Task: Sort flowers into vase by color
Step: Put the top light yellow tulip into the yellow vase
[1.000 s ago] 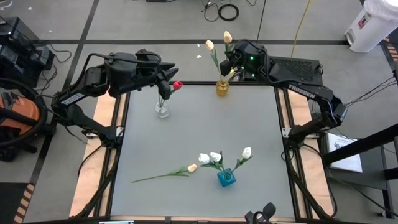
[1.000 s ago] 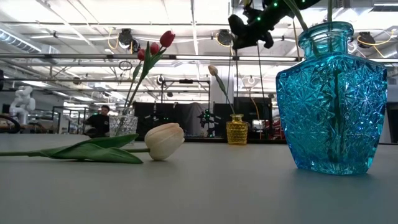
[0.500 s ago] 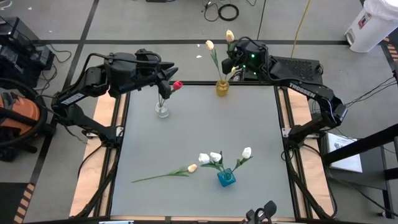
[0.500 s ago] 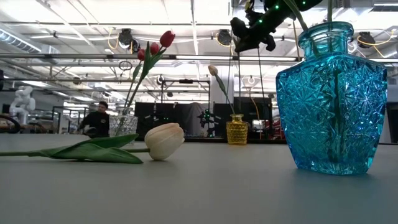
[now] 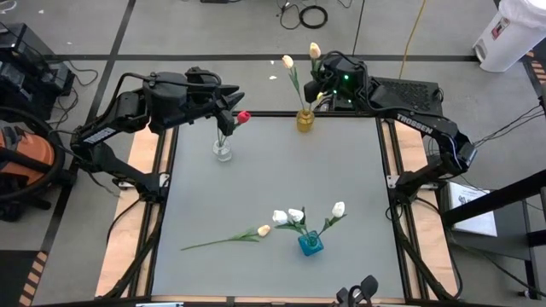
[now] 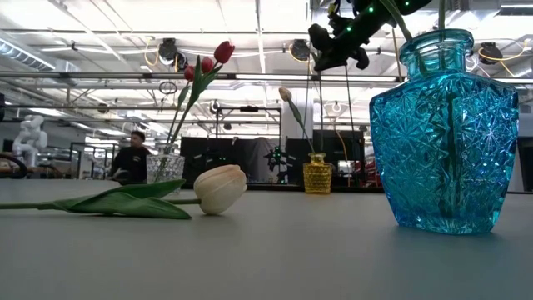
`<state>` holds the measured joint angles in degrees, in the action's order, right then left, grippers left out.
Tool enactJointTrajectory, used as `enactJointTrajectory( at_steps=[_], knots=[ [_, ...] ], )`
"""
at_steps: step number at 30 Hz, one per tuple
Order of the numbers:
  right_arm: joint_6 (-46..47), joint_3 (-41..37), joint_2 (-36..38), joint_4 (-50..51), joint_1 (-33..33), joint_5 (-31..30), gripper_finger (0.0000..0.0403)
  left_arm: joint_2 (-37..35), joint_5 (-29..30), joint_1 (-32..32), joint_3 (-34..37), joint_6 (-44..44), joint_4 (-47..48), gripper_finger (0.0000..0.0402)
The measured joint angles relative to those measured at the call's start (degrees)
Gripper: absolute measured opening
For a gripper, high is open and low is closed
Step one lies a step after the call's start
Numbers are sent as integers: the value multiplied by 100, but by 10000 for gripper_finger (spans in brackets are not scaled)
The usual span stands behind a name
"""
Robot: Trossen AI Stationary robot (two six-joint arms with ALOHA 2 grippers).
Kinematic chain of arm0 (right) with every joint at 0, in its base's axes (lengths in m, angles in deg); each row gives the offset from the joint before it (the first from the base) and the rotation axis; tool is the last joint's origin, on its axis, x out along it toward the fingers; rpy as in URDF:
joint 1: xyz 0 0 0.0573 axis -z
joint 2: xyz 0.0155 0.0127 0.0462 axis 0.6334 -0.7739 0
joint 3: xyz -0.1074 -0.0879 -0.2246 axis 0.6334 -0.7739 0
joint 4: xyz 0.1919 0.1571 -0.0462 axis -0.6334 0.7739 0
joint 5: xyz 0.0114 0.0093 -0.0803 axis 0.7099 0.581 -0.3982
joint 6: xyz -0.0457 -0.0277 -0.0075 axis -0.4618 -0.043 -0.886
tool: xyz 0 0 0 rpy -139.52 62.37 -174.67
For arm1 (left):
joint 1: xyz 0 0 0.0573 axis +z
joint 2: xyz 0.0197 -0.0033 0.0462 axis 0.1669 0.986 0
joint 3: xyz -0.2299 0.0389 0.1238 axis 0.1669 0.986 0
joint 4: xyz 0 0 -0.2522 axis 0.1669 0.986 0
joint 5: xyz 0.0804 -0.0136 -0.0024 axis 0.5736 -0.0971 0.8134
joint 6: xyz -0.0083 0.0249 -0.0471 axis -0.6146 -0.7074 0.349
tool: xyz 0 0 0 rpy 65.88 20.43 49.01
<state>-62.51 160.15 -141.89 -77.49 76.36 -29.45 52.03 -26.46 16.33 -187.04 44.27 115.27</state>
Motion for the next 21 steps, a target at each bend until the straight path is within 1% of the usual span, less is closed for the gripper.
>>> enactJointTrajectory(
  at_steps=[4, 14, 21],
  knots=[
    [0, 0, 0, -4, 0, 246, 0, 0, -1, 1, 0, -1, 2, 112],
    [-48, -2, -253, -81, -2, 284, 0, 0, -3, 0, 0, 13, 3, 112],
    [-66, -4, -289, -168, -2, 284, 0, 0, -13, 0, 0, 40, 30, 112]
  ],
)
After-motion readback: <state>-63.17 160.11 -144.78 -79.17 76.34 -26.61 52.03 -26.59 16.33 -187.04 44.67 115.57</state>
